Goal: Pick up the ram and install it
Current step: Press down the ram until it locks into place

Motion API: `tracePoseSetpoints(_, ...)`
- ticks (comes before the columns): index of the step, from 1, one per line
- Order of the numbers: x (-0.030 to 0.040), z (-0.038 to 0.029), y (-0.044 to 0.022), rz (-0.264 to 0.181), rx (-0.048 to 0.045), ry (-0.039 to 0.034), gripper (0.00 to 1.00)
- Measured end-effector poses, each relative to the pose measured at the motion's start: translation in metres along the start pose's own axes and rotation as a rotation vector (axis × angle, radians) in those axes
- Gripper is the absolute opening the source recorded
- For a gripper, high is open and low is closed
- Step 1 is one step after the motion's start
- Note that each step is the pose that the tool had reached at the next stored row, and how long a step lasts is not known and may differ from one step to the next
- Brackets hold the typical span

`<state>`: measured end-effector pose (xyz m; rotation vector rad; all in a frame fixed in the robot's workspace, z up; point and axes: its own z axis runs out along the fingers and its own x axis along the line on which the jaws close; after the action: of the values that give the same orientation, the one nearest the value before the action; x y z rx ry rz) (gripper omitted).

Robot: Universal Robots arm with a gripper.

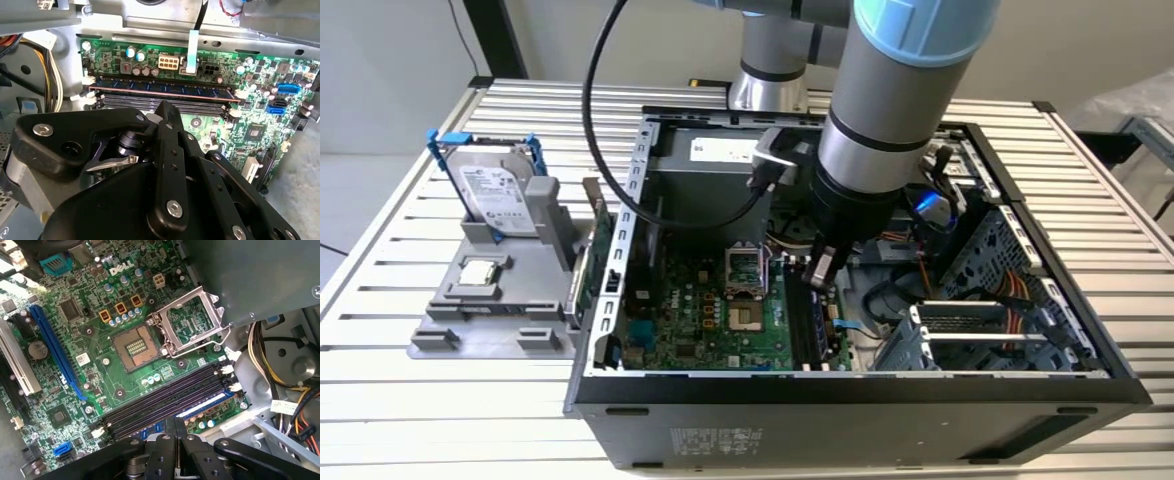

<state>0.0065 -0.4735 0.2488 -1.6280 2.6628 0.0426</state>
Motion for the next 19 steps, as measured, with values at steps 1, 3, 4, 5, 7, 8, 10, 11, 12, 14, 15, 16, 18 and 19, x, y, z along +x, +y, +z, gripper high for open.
tracePoseSetpoints(1,0.0000,0.0000,0.0000,-0.002,-0.0001,0.0000,0.00)
tracePoseSetpoints(3,0.0000,0.0000,0.0000,-0.002,-0.0001,0.0000,0.00)
tracePoseSetpoints(4,0.0000,0.0000,0.0000,-0.002,-0.0001,0.0000,0.00)
tracePoseSetpoints(5,0.0000,0.0000,0.0000,-0.002,-0.0001,0.0001,0.00)
tracePoseSetpoints(7,0.0000,0.0000,0.0000,-0.004,-0.0001,0.0000,0.00)
tracePoseSetpoints(8,0.0000,0.0000,0.0000,-0.006,-0.0002,0.0001,0.00)
tracePoseSetpoints(10,0.0000,0.0000,0.0000,-0.015,-0.0005,0.0002,0.00)
tracePoseSetpoints(11,0.0000,0.0000,0.0000,-0.020,-0.0006,0.0003,0.00)
tracePoseSetpoints(12,0.0000,0.0000,0.0000,-0.027,-0.0008,0.0004,0.00)
tracePoseSetpoints(14,0.0000,0.0000,0.0000,-0.045,-0.0014,0.0007,0.00)
tracePoseSetpoints(15,0.0000,0.0000,0.0000,-0.055,-0.0017,0.0008,0.00)
tracePoseSetpoints(16,0.0000,0.0000,0.0000,-0.065,-0.0020,0.0009,0.00)
tracePoseSetpoints(18,0.0000,0.0000,0.0000,-0.082,-0.0025,0.0011,0.00)
tracePoseSetpoints(19,0.0000,0.0000,0.0000,-0.088,-0.0028,0.0011,0.00)
